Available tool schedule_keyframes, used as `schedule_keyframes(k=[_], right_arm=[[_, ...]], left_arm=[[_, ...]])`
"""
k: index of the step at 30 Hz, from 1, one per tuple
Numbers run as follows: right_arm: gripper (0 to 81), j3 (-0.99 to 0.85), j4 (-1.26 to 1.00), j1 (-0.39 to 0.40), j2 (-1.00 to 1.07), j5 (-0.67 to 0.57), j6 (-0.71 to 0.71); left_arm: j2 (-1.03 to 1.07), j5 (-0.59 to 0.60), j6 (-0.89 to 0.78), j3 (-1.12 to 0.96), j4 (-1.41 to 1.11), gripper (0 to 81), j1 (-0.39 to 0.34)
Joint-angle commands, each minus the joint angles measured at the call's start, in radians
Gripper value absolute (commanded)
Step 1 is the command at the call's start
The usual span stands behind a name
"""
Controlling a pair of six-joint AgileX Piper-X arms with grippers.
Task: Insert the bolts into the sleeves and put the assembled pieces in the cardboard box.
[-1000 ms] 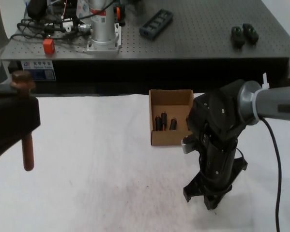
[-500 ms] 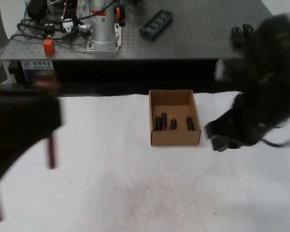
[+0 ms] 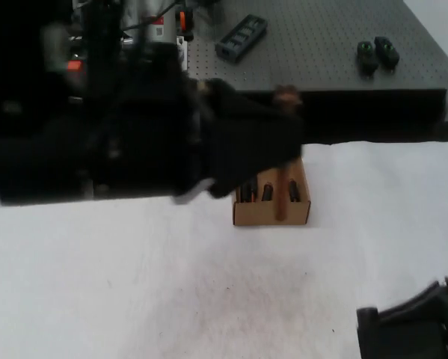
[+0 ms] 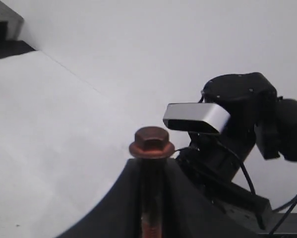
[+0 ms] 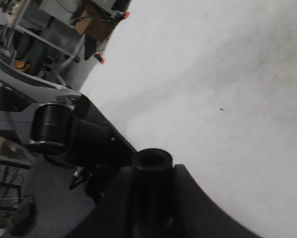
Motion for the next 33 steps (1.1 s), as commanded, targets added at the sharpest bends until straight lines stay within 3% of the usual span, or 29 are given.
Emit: schedule_keyframes(k=[1, 15, 23, 33], right_arm=[[0.3, 0.001, -0.044, 0.005, -0.009, -0.030, 0.019], [0.3, 0.008, -0.569, 0.051, 0.187, -0.178, 0.256], [0.3, 0.008, -0.620, 0.051, 0.190, -0.222, 0.278], [0.3, 0.008, -0.681, 0.051, 0.190, -0.188, 0.278]], left_arm=[[0.060, 0.056, -0.134, -0.005, -0.187, 0.7, 0.001], [0.114, 0.101, -0.239, -0.005, -0.229, 0.7, 0.001], [0.114, 0.048, -0.239, -0.005, -0.229, 0.7, 0.001], [0.114, 0.025, -0.239, -0.005, -0.229, 0.7, 0.001]])
